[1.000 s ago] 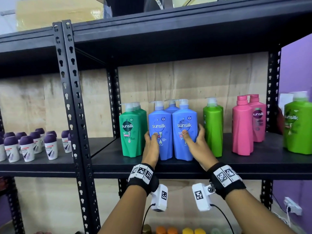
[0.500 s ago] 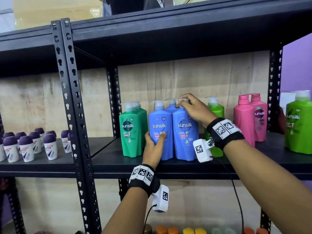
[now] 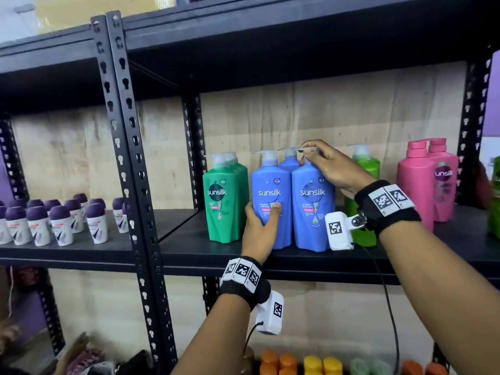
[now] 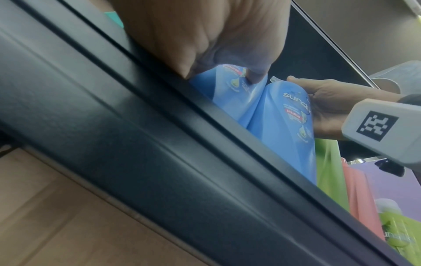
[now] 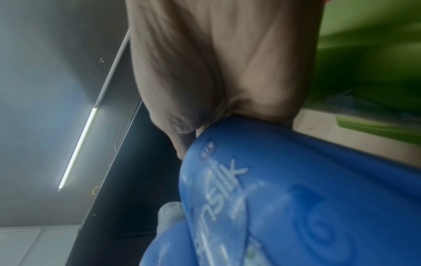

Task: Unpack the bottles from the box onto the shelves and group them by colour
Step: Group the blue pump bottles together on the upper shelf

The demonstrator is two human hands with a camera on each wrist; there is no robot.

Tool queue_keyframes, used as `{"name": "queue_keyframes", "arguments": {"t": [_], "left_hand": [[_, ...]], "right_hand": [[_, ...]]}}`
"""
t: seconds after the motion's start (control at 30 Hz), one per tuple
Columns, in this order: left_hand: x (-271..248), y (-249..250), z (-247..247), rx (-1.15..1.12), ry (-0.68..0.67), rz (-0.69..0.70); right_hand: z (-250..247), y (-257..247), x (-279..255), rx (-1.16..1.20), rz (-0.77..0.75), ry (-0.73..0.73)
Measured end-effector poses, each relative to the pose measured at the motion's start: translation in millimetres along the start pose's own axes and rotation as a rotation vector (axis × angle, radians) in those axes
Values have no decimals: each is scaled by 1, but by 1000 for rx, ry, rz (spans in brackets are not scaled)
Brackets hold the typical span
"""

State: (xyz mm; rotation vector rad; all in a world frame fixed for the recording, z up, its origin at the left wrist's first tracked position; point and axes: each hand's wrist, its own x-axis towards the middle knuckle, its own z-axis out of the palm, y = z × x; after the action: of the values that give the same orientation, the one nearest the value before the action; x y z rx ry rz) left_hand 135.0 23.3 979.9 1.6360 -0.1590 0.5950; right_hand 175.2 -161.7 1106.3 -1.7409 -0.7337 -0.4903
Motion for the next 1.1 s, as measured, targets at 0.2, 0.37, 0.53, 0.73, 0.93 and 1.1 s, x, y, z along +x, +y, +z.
{"name": "queue_keyframes", "arguments": {"t": [0.2, 0.37, 0.53, 0.73, 0.93, 1.1], "left_hand": [[-2, 2, -1, 12, -6, -11], [-2, 2, -1, 7, -7, -14], [-2, 2, 0, -16, -5, -12], [-1, 0, 1, 14, 12, 10], [3, -3, 3, 51, 66, 6], [2, -4, 3, 74, 119, 9]], "right_hand": [[0, -3, -2, 17, 12, -16], [2, -8, -10, 52, 47, 9], [4, 8, -41, -196, 117, 70], [19, 33, -78, -111, 161, 129], [21, 38, -74, -152, 222, 141], [26, 47, -54, -229, 308, 106]]}}
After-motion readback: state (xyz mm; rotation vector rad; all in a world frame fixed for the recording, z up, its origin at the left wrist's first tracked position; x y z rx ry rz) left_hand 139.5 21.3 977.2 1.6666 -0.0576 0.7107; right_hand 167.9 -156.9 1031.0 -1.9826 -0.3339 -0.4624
